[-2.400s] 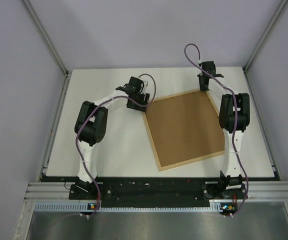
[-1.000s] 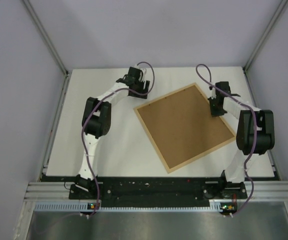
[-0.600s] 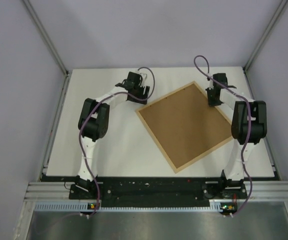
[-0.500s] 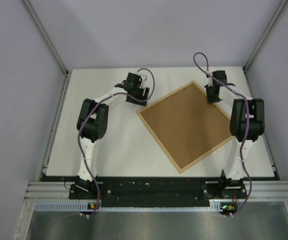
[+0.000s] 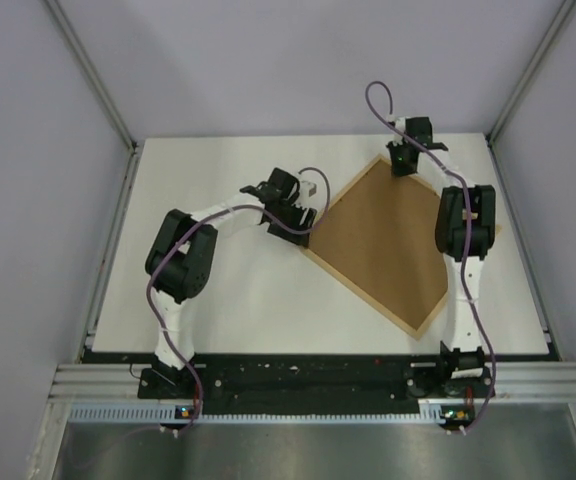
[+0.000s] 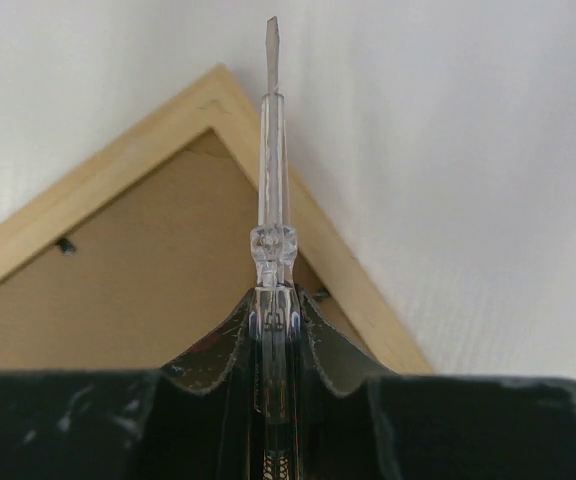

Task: Take the photo out of the frame
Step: Adjust the photo frame at the center of the board.

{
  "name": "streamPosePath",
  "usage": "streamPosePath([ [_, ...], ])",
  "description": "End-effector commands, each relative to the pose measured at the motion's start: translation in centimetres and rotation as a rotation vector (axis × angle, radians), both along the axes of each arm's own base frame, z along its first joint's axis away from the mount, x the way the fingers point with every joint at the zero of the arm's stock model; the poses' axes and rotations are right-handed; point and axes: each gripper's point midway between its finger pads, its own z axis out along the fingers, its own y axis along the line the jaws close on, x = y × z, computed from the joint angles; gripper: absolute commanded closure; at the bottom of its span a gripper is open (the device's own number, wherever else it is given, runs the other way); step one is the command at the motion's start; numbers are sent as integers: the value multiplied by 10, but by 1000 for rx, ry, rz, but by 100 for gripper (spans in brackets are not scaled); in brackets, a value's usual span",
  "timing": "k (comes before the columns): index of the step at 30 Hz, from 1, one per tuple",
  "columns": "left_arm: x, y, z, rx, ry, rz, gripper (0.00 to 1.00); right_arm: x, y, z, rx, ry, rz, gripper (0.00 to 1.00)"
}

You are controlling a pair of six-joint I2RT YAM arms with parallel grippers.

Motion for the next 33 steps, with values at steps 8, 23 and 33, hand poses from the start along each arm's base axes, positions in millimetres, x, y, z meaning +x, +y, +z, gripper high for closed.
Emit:
streamPosePath([
  [8, 11, 5, 39, -21, -45, 25, 30, -88, 87, 41, 110, 84, 280, 100],
  [23, 34, -35, 13, -229, 101, 29, 35, -212, 113, 53, 198, 288, 520, 100],
  [33, -4, -40, 4, -275, 209, 42, 38, -241, 136, 24, 373, 488, 445, 100],
])
